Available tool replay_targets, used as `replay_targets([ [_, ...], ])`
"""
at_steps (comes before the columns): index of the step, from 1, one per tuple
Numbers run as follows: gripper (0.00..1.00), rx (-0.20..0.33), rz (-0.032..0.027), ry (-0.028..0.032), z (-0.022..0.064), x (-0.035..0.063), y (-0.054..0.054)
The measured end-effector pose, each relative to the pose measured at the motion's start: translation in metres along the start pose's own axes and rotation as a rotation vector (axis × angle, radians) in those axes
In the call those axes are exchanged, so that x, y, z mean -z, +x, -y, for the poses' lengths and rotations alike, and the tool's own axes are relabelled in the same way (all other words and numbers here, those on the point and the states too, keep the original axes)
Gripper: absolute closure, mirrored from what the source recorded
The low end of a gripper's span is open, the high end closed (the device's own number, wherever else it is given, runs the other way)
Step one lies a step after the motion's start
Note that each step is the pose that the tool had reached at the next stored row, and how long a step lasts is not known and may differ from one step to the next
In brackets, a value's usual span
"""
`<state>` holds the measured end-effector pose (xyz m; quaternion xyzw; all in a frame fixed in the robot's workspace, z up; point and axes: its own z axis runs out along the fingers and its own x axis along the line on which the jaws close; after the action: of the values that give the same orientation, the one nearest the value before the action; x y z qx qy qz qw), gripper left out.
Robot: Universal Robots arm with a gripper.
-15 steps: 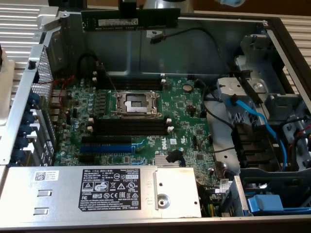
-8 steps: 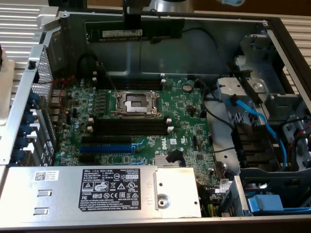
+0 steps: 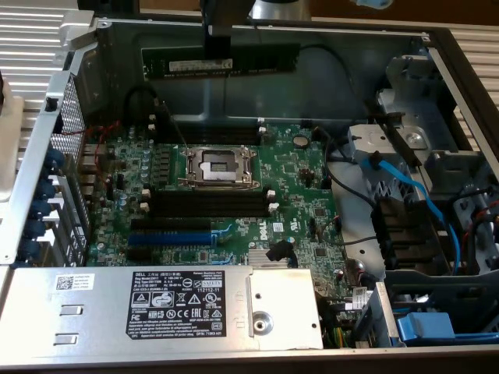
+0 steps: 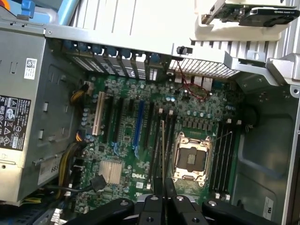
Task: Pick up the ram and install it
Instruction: 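Insert the ram into the slot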
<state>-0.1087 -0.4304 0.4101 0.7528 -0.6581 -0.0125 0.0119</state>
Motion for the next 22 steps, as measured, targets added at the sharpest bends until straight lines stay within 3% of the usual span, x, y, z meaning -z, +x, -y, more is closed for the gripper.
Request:
replay_targets([
  [16,0.88,-0.010,0.0003,-0.0002,-0.0001,-0.0009,0.0013],
  [22,0.88,-0.020,-0.0004,-0.0035,0.0016,-0.0079,-0.0026],
])
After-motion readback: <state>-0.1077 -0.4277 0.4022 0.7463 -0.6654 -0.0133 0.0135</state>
